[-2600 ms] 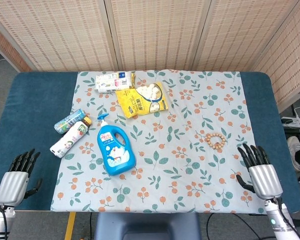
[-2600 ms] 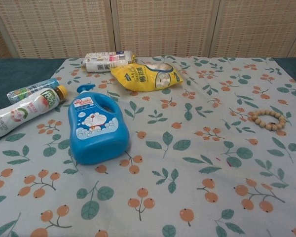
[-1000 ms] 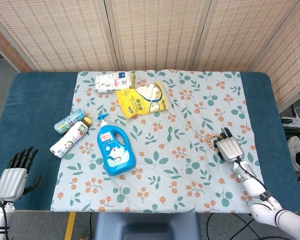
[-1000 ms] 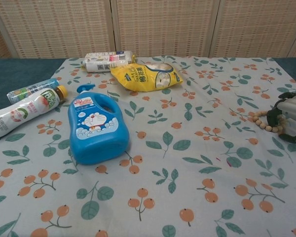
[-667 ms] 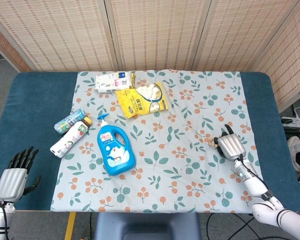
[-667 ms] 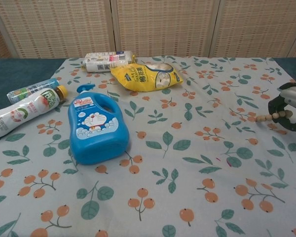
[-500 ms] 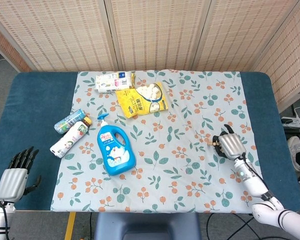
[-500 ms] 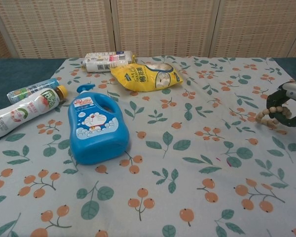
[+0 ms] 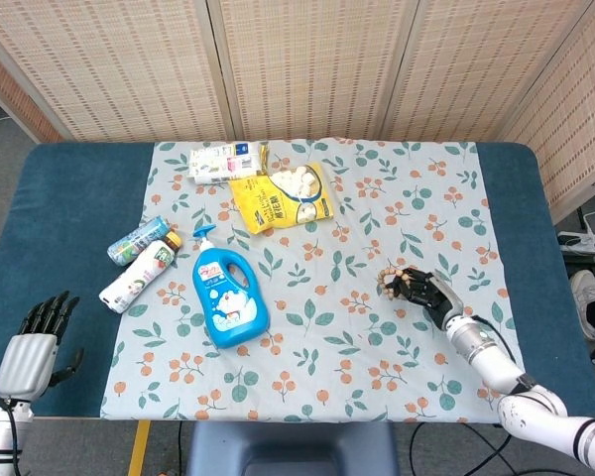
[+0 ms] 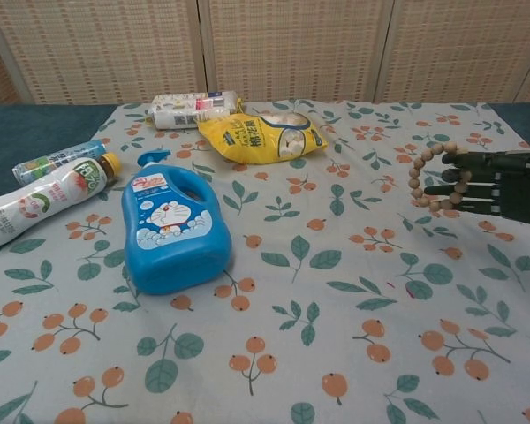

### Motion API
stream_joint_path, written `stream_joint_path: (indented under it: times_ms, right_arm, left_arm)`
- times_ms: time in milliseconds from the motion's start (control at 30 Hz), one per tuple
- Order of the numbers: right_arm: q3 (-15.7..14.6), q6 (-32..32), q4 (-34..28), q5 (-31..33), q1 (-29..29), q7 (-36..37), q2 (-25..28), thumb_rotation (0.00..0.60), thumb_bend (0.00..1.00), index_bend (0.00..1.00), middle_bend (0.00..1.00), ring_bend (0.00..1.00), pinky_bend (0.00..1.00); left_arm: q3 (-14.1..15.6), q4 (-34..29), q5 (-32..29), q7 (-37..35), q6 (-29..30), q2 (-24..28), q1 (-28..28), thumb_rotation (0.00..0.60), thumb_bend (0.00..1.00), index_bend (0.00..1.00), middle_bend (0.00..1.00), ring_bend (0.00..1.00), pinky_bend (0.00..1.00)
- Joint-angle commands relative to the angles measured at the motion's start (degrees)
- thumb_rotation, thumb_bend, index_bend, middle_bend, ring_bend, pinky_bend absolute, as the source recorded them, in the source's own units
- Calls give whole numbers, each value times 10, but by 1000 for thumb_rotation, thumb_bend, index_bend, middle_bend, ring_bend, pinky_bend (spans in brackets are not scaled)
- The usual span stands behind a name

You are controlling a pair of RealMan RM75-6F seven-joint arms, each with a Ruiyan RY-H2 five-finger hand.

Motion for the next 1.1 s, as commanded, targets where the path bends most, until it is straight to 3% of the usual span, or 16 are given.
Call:
stream_joint_path:
  times_ms: [33,167,233,333,533,667,767,900,1100]
  right_arm:
    - [41,9,-93,-207,-81,296,5,507,544,441,584,273,110]
    - [-87,186,10,-378,-26,456,5,369,508,337,563,250,110]
    - [-136,259,74,-419,6,511,-7,322,446,310,556,242,110]
    - [-183,323,133,-438,38,546,-23,289,404,301,555,238,115]
    - [-239,368,166,-419,72,537,-40,260,344,312,553,239,122]
    - [-270,382,173,-395,87,525,-47,262,344,449,558,310,140]
    - [-292,393,179,-385,95,514,-52,298,344,539,584,335,144]
    - [-310,402,179,-369,108,502,-54,388,344,613,620,344,150]
    - [-330,419,182,-341,116,483,-60,396,347,607,621,344,152]
  left_arm:
    - [0,0,-1,1,-1,0,0,600,434,0,0,0,100]
    - [0,-1,-3,-1,-4,1,-1,600,435,0,0,0,100]
    - [0,-1,-3,-2,-5,2,-1,600,435,0,0,0,100]
    - [1,-2,-2,-3,-4,3,-1,600,435,0,0,0,100]
    - [1,-2,-2,-4,-6,3,-2,600,435,0,0,0,100]
    - [1,-2,-1,-5,-5,3,-2,600,435,0,0,0,100]
    - [1,-2,-1,-4,-5,3,-1,600,438,0,0,0,100]
    - [2,-2,-1,-4,-7,3,-2,600,440,0,0,0,100]
    - [2,-2,-1,-3,-5,2,-1,600,440,0,0,0,100]
